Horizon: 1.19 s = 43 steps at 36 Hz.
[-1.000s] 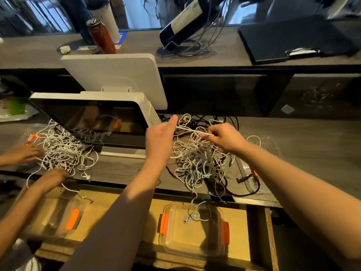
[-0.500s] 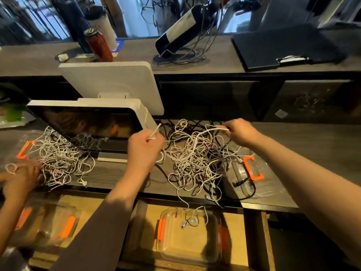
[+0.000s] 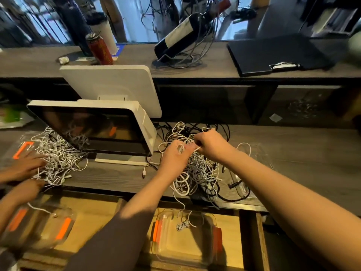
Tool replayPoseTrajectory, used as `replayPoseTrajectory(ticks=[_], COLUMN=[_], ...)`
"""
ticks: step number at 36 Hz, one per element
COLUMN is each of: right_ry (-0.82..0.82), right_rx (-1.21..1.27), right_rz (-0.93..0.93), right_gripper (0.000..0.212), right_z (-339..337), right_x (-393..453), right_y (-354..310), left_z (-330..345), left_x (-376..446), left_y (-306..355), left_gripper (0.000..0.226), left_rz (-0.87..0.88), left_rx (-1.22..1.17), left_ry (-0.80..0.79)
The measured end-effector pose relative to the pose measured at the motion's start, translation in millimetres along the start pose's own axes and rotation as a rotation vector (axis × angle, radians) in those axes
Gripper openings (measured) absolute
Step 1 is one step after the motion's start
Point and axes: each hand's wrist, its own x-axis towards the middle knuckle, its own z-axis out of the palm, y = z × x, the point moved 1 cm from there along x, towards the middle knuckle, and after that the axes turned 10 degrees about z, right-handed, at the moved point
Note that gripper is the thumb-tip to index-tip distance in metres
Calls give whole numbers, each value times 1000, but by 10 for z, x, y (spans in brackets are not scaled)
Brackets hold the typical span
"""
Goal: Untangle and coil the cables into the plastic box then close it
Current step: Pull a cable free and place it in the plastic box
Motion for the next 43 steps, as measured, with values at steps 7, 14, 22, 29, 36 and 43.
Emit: replayPoseTrajectory(ticks=[7, 14, 22, 29, 36, 43], right_ry=[5, -27, -158, -404, -611, -450], right_rx=[201, 318, 444, 798, 1097, 1456], right_rz=[48, 91, 163, 195, 317, 524], right_gripper=[21, 18, 21, 27, 33, 32], right_z=[191, 350, 305, 227, 252, 305], right_x=[10, -18, -2, -34, -2, -72], right_y=[274, 664, 702, 670, 873, 920], left_z=[-161, -550, -758, -812, -849, -919], left_x=[-66, -136, -256, -255, -216, -211], left_y=[122, 244, 327, 151, -23, -71], left_gripper=[38, 40, 42, 54, 52, 35], left_rz=[68, 120, 158, 125, 93, 111], left_rx=[10, -193, -454, -392, -399, -564], left_ry=[-40, 295, 504, 642, 743, 883])
